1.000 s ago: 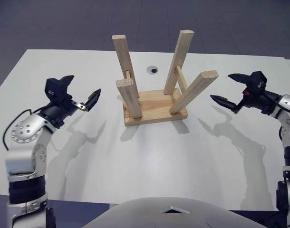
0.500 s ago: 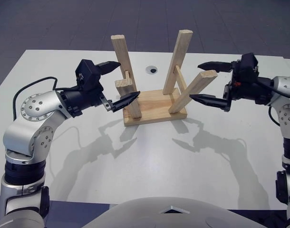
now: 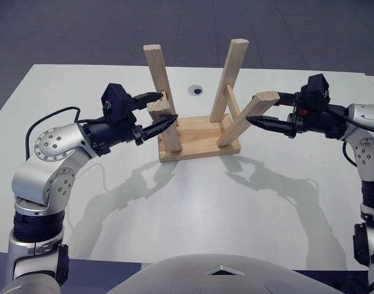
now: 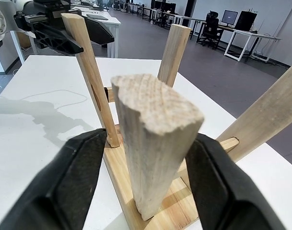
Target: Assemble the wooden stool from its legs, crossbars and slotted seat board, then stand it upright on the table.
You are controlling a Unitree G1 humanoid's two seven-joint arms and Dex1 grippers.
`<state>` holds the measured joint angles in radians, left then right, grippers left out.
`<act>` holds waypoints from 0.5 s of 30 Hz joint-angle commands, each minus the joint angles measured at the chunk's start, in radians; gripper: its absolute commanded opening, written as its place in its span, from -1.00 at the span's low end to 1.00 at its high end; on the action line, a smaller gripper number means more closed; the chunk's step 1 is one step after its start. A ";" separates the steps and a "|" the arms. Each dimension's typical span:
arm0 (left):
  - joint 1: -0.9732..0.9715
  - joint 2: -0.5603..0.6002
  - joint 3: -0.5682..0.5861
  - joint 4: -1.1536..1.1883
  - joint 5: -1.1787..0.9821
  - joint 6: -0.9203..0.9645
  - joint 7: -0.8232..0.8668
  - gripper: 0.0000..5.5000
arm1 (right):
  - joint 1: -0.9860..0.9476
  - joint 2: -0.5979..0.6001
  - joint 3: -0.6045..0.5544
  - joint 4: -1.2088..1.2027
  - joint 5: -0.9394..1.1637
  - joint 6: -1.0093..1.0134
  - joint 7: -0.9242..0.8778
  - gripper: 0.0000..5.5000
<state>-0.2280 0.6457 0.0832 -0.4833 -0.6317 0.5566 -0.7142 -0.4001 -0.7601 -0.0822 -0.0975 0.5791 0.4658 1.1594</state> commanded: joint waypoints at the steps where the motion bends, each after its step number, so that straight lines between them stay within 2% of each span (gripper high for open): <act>1: 0.013 0.001 -0.002 -0.001 -0.002 0.015 -0.002 -0.22 | 0.018 0.007 0.001 -0.021 0.003 0.018 -0.019 -0.25; 5: 0.025 0.028 0.030 -0.043 -0.072 0.045 -0.046 -0.41 | 0.035 -0.014 -0.024 -0.130 0.088 0.111 -0.027 -0.41; 9: -0.030 0.105 0.091 -0.078 -0.222 0.118 -0.153 -0.42 | 0.018 -0.070 -0.060 -0.303 0.240 0.288 -0.042 -0.46; 12: -0.165 0.132 0.086 0.005 -0.312 0.237 -0.155 -0.46 | -0.089 -0.059 -0.046 -0.300 0.307 0.468 -0.160 -0.51; 15: -0.364 0.105 0.020 0.188 -0.300 0.365 -0.118 -0.48 | -0.286 0.047 -0.080 -0.160 0.420 0.710 -0.365 -0.51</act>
<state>-0.4159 0.7966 0.1753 -0.3911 -0.9010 0.8421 -0.8539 -0.5009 -0.8189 -0.1463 -0.3329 0.8922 1.0273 0.9586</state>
